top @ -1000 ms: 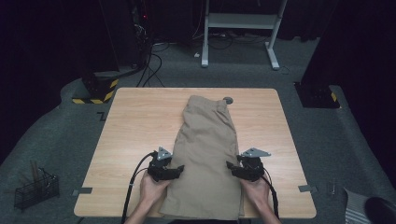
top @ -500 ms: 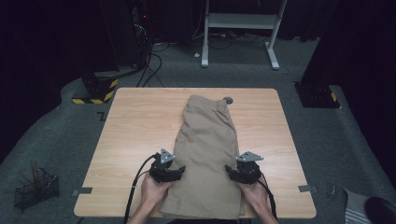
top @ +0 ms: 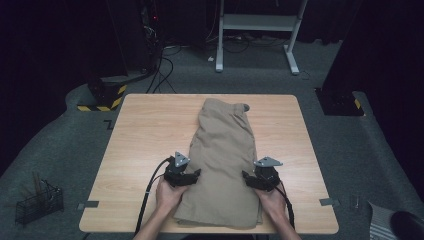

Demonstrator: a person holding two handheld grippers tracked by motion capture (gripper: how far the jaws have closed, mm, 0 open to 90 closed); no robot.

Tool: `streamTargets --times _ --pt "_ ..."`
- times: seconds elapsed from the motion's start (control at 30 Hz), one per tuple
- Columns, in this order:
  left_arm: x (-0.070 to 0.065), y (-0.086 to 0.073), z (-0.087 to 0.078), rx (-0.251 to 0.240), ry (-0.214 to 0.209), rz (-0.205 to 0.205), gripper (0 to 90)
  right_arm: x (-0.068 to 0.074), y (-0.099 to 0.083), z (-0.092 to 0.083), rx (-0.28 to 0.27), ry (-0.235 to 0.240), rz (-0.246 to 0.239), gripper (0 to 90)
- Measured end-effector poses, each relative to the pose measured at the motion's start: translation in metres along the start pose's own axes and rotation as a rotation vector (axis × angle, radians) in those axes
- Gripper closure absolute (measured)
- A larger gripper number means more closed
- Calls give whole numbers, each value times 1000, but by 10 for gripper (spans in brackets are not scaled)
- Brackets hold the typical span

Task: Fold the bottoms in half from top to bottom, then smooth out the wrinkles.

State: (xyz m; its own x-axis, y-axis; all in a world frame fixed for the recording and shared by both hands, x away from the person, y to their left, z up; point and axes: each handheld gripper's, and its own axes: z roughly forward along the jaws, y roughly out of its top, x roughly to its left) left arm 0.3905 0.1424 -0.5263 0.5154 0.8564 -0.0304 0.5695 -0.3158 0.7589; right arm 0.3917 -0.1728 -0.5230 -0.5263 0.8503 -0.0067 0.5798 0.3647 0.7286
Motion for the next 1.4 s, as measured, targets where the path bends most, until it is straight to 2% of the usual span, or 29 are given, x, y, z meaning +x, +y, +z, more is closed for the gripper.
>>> streamTargets --times 0.17,0.27,0.3,0.37,0.43,0.6,0.73,0.83,0.97,1.07,1.13,1.27,1.4 --pt "5 9 10 1 4 -5 318 -6 4 5 -4 -11 9 354" --pt "6 9 10 2 3 -14 316 -8 8 6 17 -10 11 345" --pt "6 9 8 14 4 -21 317 -9 8 6 24 -8 15 336" --pt "7 9 4 34 -6 -41 316 -10 7 2 25 -13 51 309" --pt "8 9 -2 34 -7 -40 301 -11 3 -4 13 -13 74 314" --pt "10 3 -14 37 -23 -42 264 -14 -7 -15 13 -20 90 274" --pt "11 -5 -14 53 -31 -54 235 -16 -13 -17 12 -9 116 250" --pt "10 -6 -14 47 -17 -52 228 -13 -13 -16 15 -8 111 235" --pt "5 -6 -12 42 -4 -30 219 -8 -11 -14 14 -13 98 229" --pt "2 -5 -9 39 -6 -20 222 -5 -10 -12 17 -30 80 241" --pt "-1 -4 -8 43 3 2 232 -1 -10 -11 22 -51 60 273" --pt "-4 -3 -7 36 -2 10 272 2 -8 -10 16 -51 57 347" --pt "-7 -3 -6 15 -12 15 356 4 -6 -11 17 -37 42 458"
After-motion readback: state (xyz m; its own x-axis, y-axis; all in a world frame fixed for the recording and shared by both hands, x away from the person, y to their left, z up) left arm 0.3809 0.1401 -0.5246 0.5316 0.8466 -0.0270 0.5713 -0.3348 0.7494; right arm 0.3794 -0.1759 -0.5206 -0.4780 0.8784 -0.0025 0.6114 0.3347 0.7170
